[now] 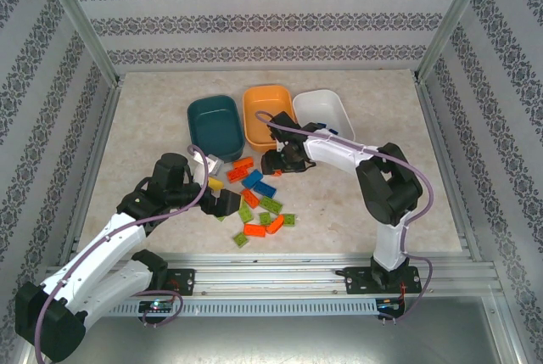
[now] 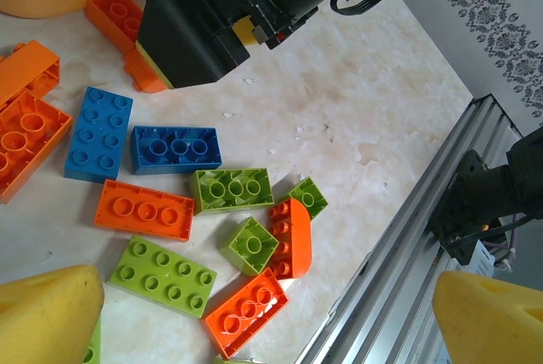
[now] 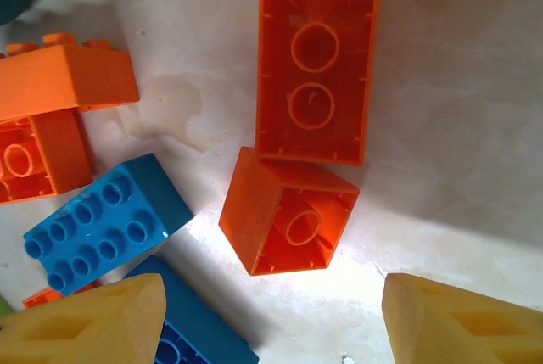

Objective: Sort the legos into containers by color

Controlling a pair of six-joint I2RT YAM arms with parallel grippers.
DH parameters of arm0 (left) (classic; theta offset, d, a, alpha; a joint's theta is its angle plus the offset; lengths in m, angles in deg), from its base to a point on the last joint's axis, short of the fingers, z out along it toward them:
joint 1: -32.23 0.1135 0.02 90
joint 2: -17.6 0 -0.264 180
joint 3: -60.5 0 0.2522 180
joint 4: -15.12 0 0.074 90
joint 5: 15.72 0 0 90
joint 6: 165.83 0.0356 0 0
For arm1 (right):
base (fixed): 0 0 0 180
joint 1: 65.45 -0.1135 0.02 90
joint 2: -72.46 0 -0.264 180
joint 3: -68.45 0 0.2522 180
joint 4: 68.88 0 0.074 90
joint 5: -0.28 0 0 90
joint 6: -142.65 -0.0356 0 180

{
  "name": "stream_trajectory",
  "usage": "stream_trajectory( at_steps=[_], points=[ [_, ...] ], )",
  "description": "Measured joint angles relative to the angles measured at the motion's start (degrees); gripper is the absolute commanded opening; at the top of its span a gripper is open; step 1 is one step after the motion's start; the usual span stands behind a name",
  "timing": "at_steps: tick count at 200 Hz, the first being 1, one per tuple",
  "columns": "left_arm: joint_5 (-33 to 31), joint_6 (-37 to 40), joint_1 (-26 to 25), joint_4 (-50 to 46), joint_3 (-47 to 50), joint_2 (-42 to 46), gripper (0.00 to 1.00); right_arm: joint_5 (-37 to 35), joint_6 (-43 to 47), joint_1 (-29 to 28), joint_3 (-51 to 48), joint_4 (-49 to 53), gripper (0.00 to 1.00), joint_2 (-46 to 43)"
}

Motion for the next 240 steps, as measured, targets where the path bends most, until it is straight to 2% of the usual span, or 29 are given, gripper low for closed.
stream_trajectory(
  at_steps=[50, 160, 240],
  points=[
    [-0.2, 0.2, 0.0, 0.0, 0.0, 0.0, 1.0, 0.0, 0.0, 0.0, 0.2, 0.0, 0.71, 2.6],
    [-0.4, 0.7, 0.0, 0.0, 0.0, 0.0, 1.0, 0.2, -0.9, 0.0, 2.6, -1.2, 0.67, 6.1],
    [-1.1, 0.9, 0.0, -0.4, 0.0, 0.6, 1.0, 0.2, -1.7, 0.1, 2.6, -1.8, 0.48, 6.3]
  ],
)
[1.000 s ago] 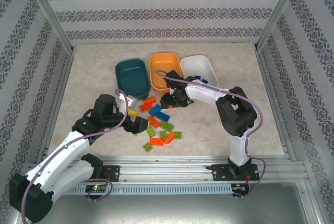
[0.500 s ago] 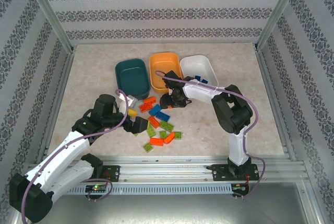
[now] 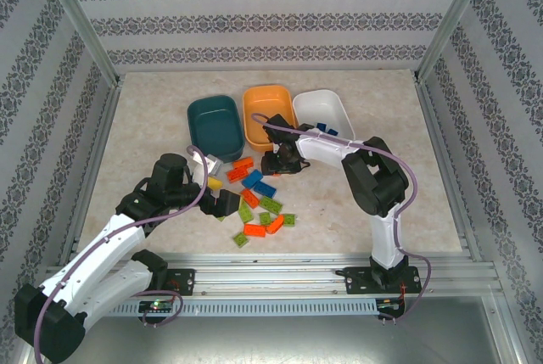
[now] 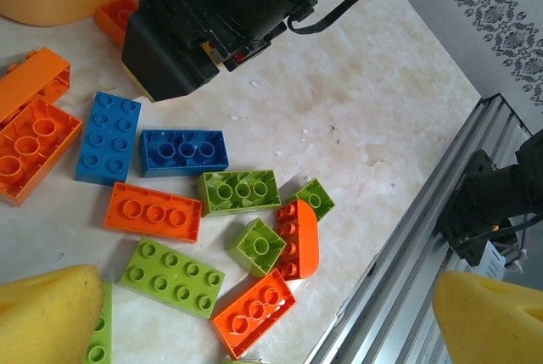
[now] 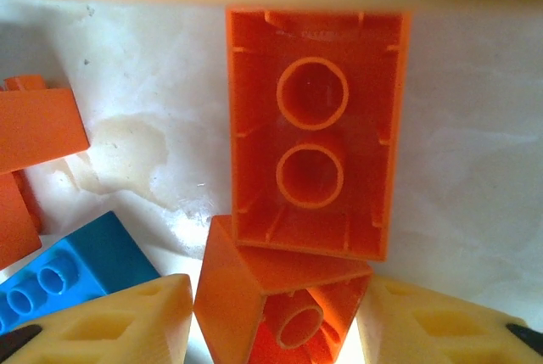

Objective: Sort the legos into containers by color

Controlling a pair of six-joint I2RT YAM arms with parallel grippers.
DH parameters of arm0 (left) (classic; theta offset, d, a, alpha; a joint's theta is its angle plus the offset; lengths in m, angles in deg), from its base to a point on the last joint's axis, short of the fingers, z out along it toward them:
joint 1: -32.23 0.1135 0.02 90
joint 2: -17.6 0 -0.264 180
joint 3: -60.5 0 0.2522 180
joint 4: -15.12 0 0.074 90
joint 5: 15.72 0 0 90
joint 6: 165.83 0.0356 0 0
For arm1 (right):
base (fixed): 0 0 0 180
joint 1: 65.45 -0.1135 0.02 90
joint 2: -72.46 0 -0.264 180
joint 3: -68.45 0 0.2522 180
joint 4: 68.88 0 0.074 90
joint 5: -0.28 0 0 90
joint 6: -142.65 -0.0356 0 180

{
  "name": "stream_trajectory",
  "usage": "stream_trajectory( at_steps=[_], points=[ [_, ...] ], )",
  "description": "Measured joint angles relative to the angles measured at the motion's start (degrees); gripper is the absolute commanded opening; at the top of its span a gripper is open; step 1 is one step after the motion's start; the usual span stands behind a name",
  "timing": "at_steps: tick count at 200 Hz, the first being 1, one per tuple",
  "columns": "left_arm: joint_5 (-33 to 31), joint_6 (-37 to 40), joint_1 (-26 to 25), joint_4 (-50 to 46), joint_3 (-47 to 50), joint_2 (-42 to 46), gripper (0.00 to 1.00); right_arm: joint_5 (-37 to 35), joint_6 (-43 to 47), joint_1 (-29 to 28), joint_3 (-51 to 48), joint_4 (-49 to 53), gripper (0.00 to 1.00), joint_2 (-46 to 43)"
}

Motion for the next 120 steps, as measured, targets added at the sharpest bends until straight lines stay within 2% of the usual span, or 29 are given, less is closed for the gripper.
stream_trajectory(
  at_steps=[64, 120],
  points=[
    [-0.2, 0.0, 0.0, 0.0, 0.0, 0.0, 1.0, -0.3, 0.0, 0.4, -3.4, -1.3, 0.46, -3.0],
    [-0.3, 0.0, -0.3, 0.0, 0.0, 0.0, 1.0, -1.6, -0.4, 2.7, -10.6, -1.1, 0.46, -13.2]
  ],
)
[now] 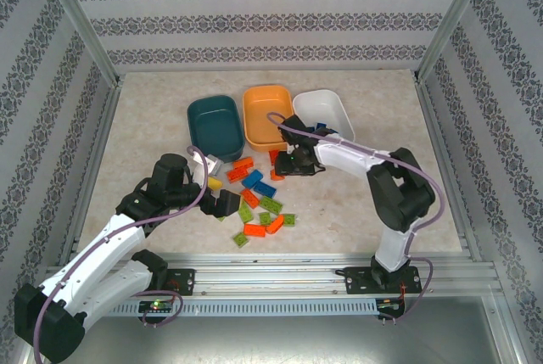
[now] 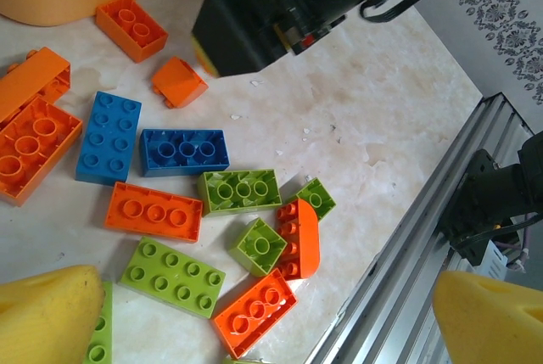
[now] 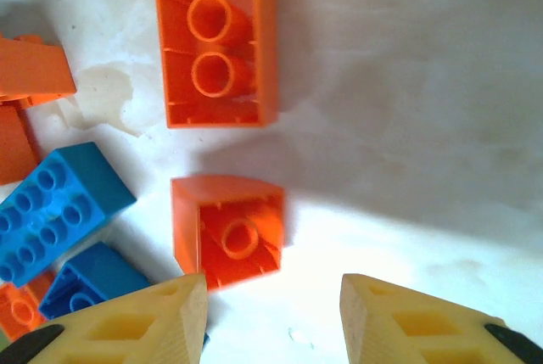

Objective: Sort the legos into containers by color

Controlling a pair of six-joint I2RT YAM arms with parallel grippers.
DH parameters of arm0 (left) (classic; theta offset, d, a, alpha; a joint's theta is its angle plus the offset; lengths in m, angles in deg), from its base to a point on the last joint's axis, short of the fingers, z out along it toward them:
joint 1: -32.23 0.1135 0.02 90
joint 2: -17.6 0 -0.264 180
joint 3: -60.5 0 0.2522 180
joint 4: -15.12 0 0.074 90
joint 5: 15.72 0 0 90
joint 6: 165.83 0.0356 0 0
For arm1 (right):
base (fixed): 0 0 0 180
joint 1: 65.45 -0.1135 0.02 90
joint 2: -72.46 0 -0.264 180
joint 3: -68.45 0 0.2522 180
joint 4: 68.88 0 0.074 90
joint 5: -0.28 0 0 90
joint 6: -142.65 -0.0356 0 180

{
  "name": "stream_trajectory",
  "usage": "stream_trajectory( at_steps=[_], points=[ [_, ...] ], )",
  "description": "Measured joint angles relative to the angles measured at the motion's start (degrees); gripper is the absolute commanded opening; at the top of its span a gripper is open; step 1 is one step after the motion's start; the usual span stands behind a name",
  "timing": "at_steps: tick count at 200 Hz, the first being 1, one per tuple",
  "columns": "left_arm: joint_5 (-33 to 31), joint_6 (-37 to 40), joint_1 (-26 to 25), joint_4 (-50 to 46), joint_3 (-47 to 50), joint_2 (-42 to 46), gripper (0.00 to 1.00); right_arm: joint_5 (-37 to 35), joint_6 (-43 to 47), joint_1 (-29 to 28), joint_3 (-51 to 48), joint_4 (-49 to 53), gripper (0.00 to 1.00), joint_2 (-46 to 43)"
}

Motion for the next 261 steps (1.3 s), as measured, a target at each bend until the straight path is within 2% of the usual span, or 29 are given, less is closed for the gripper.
stream_trajectory(
  at_steps=[11, 29, 51, 105, 147, 221, 261],
  points=[
    [0.0, 0.0, 0.0, 0.0, 0.0, 0.0, 1.0, -0.2, 0.0, 1.0, -1.1, 0.1, 0.46, -2.4],
    [-0.1, 0.0, 0.0, 0.0, 0.0, 0.0, 1.0, -0.3, 0.1, 2.8, -2.7, 0.2, 0.52, -6.3],
    [-0.1, 0.0, 0.0, 0.0, 0.0, 0.0, 1.0, 0.0, 0.4, 3.7, -2.8, -0.1, 0.58, -7.3],
    [-0.1, 0.0, 0.0, 0.0, 0.0, 0.0, 1.0, 1.8, 0.7, -1.3, 1.5, 0.3, 0.62, 3.0],
    [-0.1, 0.0, 0.0, 0.0, 0.0, 0.0, 1.0, 2.3, 0.7, -1.7, 3.8, -0.1, 0.62, 7.6],
    [-0.1, 0.0, 0.0, 0.0, 0.0, 0.0, 1.0, 2.8, 0.6, -1.6, 5.4, 0.3, 0.54, 9.9],
    [-0.1, 0.0, 0.0, 0.0, 0.0, 0.0, 1.0, 2.0, 0.5, -1.6, 5.6, 0.7, 0.44, 10.0]
  ],
)
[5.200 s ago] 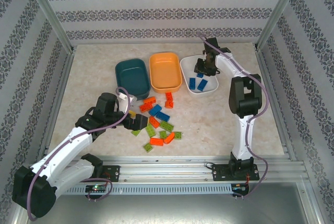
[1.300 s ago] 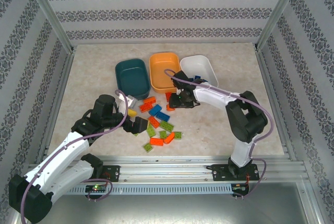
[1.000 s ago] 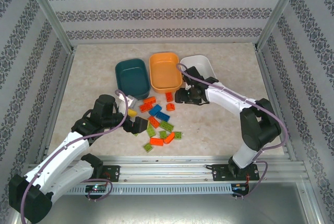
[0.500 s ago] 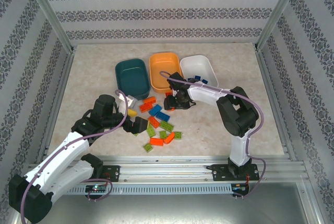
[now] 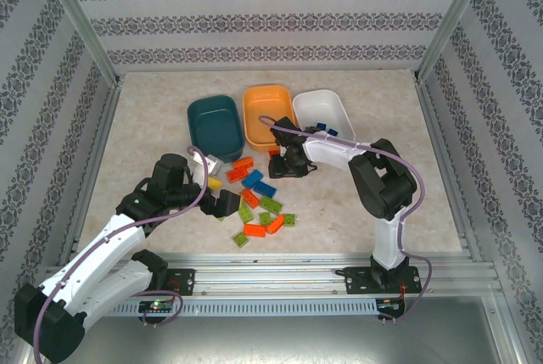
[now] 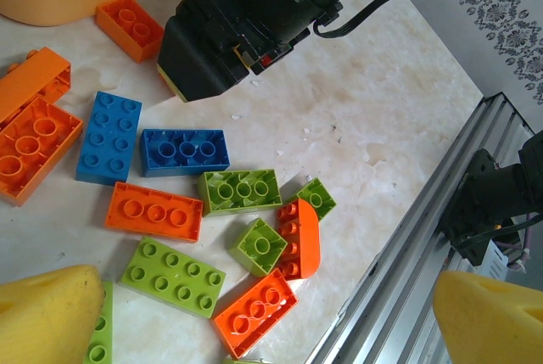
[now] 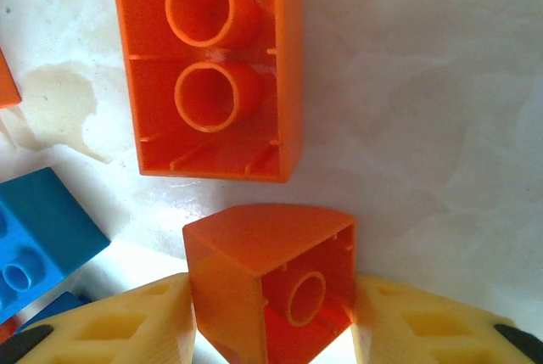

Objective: Sort the legos into containers by color

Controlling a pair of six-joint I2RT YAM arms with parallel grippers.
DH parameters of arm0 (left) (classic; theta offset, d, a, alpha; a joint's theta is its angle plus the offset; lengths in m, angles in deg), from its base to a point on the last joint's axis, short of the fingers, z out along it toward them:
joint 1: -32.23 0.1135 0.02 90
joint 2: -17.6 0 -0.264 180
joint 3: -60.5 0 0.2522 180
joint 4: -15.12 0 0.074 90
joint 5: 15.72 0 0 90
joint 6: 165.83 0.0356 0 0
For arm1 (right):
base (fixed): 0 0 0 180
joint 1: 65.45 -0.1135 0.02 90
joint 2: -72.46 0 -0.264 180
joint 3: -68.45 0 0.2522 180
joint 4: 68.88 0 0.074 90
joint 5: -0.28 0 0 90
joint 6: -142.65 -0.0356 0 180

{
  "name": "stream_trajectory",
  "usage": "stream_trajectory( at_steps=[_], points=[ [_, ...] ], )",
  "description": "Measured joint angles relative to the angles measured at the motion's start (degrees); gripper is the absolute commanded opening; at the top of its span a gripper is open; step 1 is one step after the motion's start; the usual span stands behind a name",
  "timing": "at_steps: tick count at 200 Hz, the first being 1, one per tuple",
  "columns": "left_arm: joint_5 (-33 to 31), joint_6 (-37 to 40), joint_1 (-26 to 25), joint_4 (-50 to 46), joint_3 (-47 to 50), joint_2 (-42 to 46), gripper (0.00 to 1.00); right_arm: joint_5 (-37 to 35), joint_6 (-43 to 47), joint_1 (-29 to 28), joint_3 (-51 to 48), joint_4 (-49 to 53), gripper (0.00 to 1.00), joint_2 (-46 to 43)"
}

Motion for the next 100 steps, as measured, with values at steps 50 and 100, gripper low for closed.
stream_trajectory(
  at_steps=[50, 100],
  points=[
    [0.0, 0.0, 0.0, 0.0, 0.0, 0.0, 1.0, 0.0, -0.2, 0.0, 0.1, 0.0, 0.35, -0.2],
    [0.0, 0.0, 0.0, 0.0, 0.0, 0.0, 1.0, 0.0, -0.2, 0.0, -1.7, -1.6, 0.34, -1.6]
  ],
)
